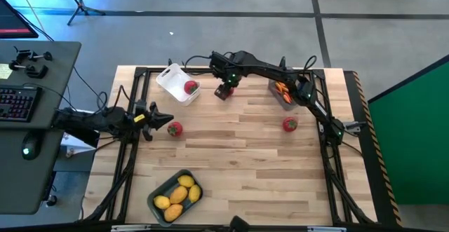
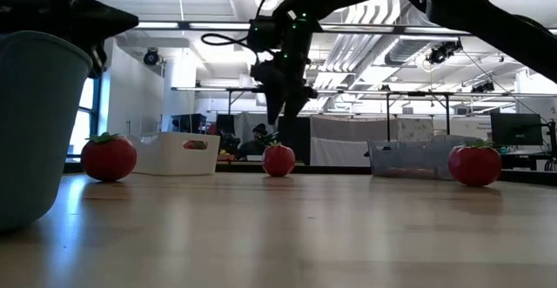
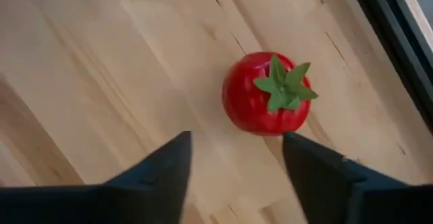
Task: Sort produce into baskets
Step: Put the tomato into the white bin
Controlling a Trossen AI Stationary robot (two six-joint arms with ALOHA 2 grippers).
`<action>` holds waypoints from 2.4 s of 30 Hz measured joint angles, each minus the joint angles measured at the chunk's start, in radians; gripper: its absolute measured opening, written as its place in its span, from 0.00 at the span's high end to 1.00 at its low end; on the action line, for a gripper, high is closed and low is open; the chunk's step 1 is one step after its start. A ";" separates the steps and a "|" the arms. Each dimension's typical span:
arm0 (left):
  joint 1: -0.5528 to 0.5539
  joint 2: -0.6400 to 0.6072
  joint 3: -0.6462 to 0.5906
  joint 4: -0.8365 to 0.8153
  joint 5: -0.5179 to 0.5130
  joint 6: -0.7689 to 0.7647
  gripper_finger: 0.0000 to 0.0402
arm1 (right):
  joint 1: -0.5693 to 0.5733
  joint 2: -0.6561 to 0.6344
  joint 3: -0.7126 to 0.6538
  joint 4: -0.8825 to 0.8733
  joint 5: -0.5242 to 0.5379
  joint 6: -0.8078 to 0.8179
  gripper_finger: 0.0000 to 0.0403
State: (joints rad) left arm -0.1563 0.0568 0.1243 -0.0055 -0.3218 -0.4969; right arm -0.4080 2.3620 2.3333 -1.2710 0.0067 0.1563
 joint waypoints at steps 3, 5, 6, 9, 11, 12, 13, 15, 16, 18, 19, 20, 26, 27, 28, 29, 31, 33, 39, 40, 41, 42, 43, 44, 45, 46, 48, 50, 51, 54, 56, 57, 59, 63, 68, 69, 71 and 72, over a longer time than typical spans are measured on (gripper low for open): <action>0.000 0.000 -0.016 0.030 -0.001 -0.008 1.00 | -0.008 0.007 0.001 0.026 -0.041 0.023 0.30; 0.000 -0.001 -0.016 0.035 -0.001 -0.008 1.00 | -0.020 0.019 0.002 0.040 -0.064 0.028 0.23; 0.000 -0.001 -0.016 0.035 -0.001 -0.008 1.00 | -0.027 0.030 0.002 0.040 -0.063 0.028 0.20; 0.000 -0.001 -0.016 0.035 -0.003 -0.009 1.00 | -0.046 0.055 0.000 0.044 -0.054 0.048 0.15; 0.000 -0.001 -0.016 0.034 -0.004 -0.015 1.00 | -0.058 0.063 0.000 0.052 -0.042 0.068 0.13; 0.000 -0.001 -0.016 0.034 -0.005 -0.015 1.00 | -0.062 0.067 0.000 0.054 -0.045 0.071 0.13; 0.000 -0.001 -0.016 0.034 -0.005 -0.015 1.00 | -0.066 0.073 0.001 0.055 -0.051 0.071 0.13; 0.000 -0.001 -0.016 0.034 -0.005 -0.015 1.00 | -0.072 0.089 0.001 0.055 -0.076 0.071 0.13; 0.000 -0.001 -0.016 0.033 -0.005 -0.015 1.00 | -0.073 0.096 0.000 0.055 -0.094 0.071 0.13; 0.000 -0.001 -0.016 0.033 -0.008 -0.015 1.00 | -0.073 0.104 0.000 0.056 -0.126 0.071 0.13; 0.000 -0.001 -0.016 0.033 -0.014 -0.016 1.00 | -0.073 0.106 0.000 0.057 -0.135 0.070 0.13; 0.000 -0.001 -0.016 0.033 -0.020 -0.015 1.00 | -0.072 0.111 0.000 0.057 -0.135 0.069 0.13; 0.000 -0.001 -0.015 0.029 -0.031 -0.016 1.00 | -0.071 0.123 0.000 0.065 -0.128 0.071 0.17; 0.000 -0.001 -0.015 0.027 -0.031 -0.015 1.00 | -0.071 0.122 0.001 0.074 -0.131 0.070 0.19; 0.000 -0.001 -0.015 0.026 -0.031 -0.016 1.00 | -0.071 0.122 0.001 0.077 -0.137 0.069 0.21; 0.000 -0.001 -0.015 0.026 -0.032 -0.016 1.00 | -0.071 0.122 0.000 0.078 -0.139 0.068 0.24; 0.000 -0.001 -0.015 0.026 -0.033 -0.016 1.00 | -0.071 0.122 0.000 0.088 -0.139 0.063 0.29; 0.000 -0.001 -0.015 0.026 -0.034 -0.015 1.00 | -0.071 0.122 0.001 0.095 -0.144 0.052 0.34; 0.000 -0.001 -0.015 0.026 -0.034 -0.015 1.00 | -0.071 0.121 0.001 0.103 -0.191 0.026 0.50; 0.000 -0.001 -0.015 0.026 -0.034 -0.015 1.00 | -0.070 0.121 0.002 0.103 -0.194 0.026 0.53; 0.000 -0.001 -0.015 0.026 -0.034 -0.015 1.00 | -0.069 0.121 0.005 0.101 -0.194 0.026 0.56; 0.000 -0.001 -0.015 0.026 -0.034 -0.015 1.00 | -0.069 0.121 0.011 0.098 -0.194 0.026 0.59; 0.000 -0.001 -0.015 0.026 -0.034 -0.015 1.00 | -0.069 0.121 0.015 0.097 -0.195 0.026 0.62; 0.000 -0.001 -0.015 0.026 -0.034 -0.014 1.00 | -0.069 0.121 0.018 0.102 -0.199 0.026 0.65; 0.000 -0.001 -0.015 0.026 -0.034 -0.014 1.00 | -0.069 0.118 0.019 0.107 -0.193 0.026 0.67; 0.000 -0.001 -0.015 0.026 -0.034 -0.014 1.00 | -0.069 0.118 0.019 0.111 -0.194 0.025 0.70; 0.000 -0.001 -0.015 0.026 -0.034 -0.015 1.00 | -0.069 0.118 0.019 0.116 -0.194 0.026 0.73; 0.000 -0.001 -0.015 0.026 -0.034 -0.015 1.00 | -0.069 0.118 0.019 0.115 -0.189 0.026 0.74; 0.000 -0.001 -0.015 0.026 -0.034 -0.015 1.00 | -0.069 0.118 0.019 0.115 -0.182 0.026 0.75; 0.000 -0.001 -0.015 0.026 -0.034 -0.015 1.00 | -0.068 0.118 0.019 0.115 -0.174 0.026 0.72; 0.000 -0.001 -0.015 0.026 -0.034 -0.015 1.00 | -0.068 0.118 0.019 0.114 -0.173 0.023 0.68; 0.000 -0.001 -0.015 0.026 -0.034 -0.015 1.00 | -0.068 0.118 0.019 0.113 -0.176 0.019 0.66; 0.000 -0.001 -0.014 0.026 -0.033 -0.015 1.00 | -0.068 0.118 0.019 0.112 -0.183 0.011 0.65; 0.000 -0.001 -0.014 0.026 -0.033 -0.015 1.00 | -0.067 0.118 0.019 0.113 -0.183 0.007 0.72; 0.000 -0.001 -0.014 0.026 -0.033 -0.015 1.00 | -0.068 0.119 0.019 0.114 -0.181 -0.001 0.97; 0.000 -0.001 -0.014 0.026 -0.034 -0.015 1.00 | -0.067 0.121 0.018 0.113 -0.181 0.000 0.98; 0.000 -0.001 -0.014 0.026 -0.036 -0.015 1.00 | -0.067 0.123 0.017 0.108 -0.191 0.000 0.97; 0.000 -0.001 -0.014 0.026 -0.039 -0.015 1.00 | -0.067 0.123 0.017 0.109 -0.199 0.000 0.98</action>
State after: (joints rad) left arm -0.1565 0.0563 0.1101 0.0200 -0.3606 -0.5117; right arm -0.4751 2.4851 2.3505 -1.1619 -0.1925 0.1559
